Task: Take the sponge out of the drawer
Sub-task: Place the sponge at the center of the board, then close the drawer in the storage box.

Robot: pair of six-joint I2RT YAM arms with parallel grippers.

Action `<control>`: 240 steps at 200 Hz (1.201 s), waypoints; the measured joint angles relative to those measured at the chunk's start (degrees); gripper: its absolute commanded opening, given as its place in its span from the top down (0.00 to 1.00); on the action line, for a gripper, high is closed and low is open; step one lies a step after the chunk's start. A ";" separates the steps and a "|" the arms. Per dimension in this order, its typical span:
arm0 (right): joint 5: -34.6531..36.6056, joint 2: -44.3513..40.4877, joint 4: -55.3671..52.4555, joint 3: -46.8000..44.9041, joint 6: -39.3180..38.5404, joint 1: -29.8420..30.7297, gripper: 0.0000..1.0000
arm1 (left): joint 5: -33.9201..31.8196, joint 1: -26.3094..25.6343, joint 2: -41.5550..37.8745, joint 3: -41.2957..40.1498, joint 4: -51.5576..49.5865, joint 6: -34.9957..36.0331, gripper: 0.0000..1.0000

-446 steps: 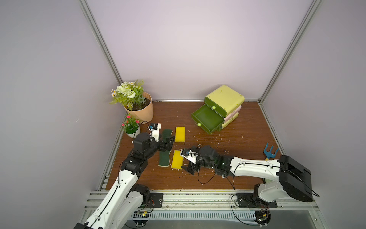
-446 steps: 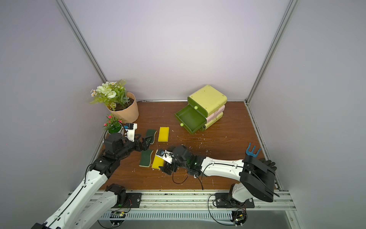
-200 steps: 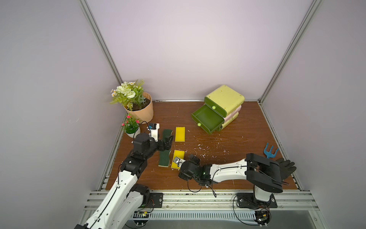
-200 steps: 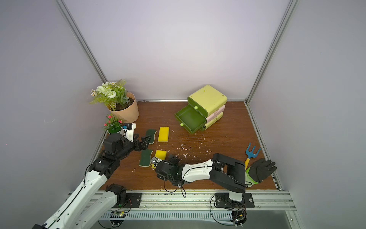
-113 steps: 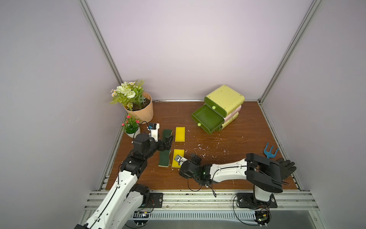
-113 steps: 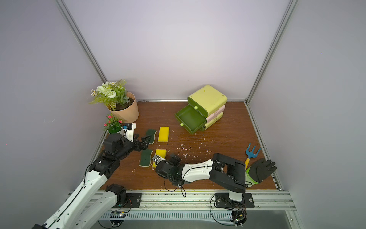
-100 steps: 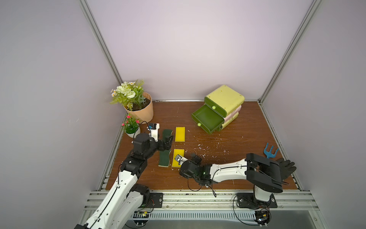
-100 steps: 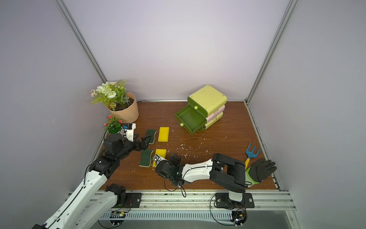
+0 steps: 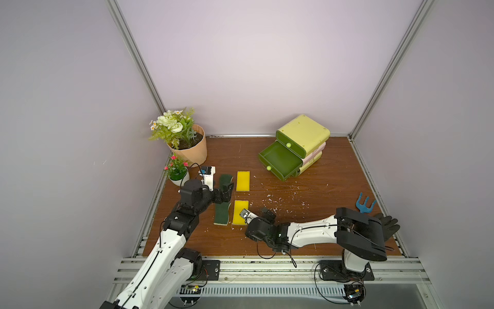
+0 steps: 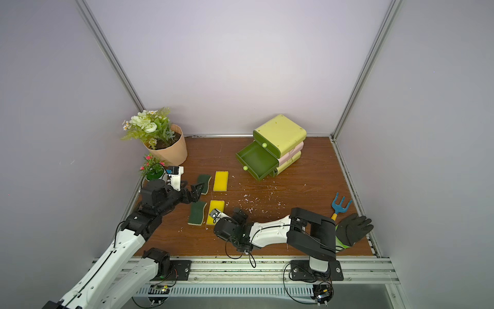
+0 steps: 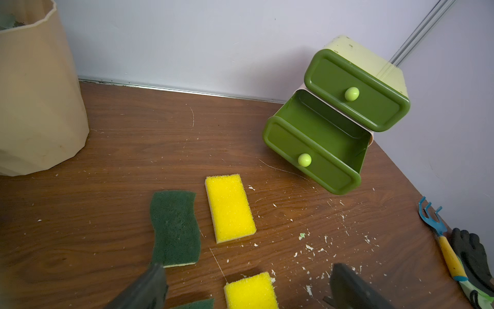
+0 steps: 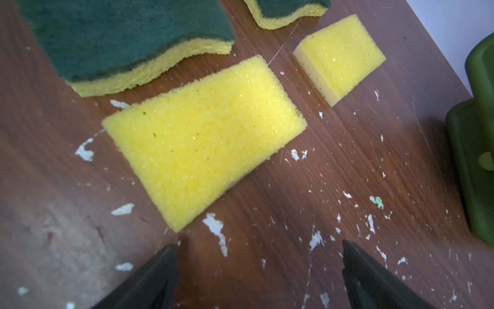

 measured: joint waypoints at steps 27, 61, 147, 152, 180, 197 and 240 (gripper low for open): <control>-1.05 -4.70 1.57 -2.25 0.04 -0.44 0.01 | 0.02 0.00 0.42 0.00 0.00 -0.02 0.02; -4.04 -11.34 3.63 -4.61 0.52 -2.34 0.01 | 0.57 0.04 1.18 0.00 0.11 -0.46 0.02; -11.82 -32.61 -1.55 -8.48 4.13 -16.85 0.01 | 6.67 -4.11 7.58 -9.77 24.90 -29.44 0.13; -11.96 -33.55 -2.14 -8.61 4.42 -17.86 0.01 | 5.95 -5.51 8.20 -9.77 26.23 -30.53 0.14; -11.96 -36.44 -5.27 -8.79 5.64 -21.92 0.01 | 4.13 -10.75 13.84 -8.39 34.18 -36.04 0.19; -12.04 -37.22 -5.95 -9.38 6.54 -23.82 0.01 | 4.20 -11.26 19.63 -7.13 39.71 -39.47 0.24; -14.34 -40.87 -4.02 -15.85 11.06 -32.28 0.01 | 4.85 -13.94 36.61 -3.56 51.71 -46.90 0.28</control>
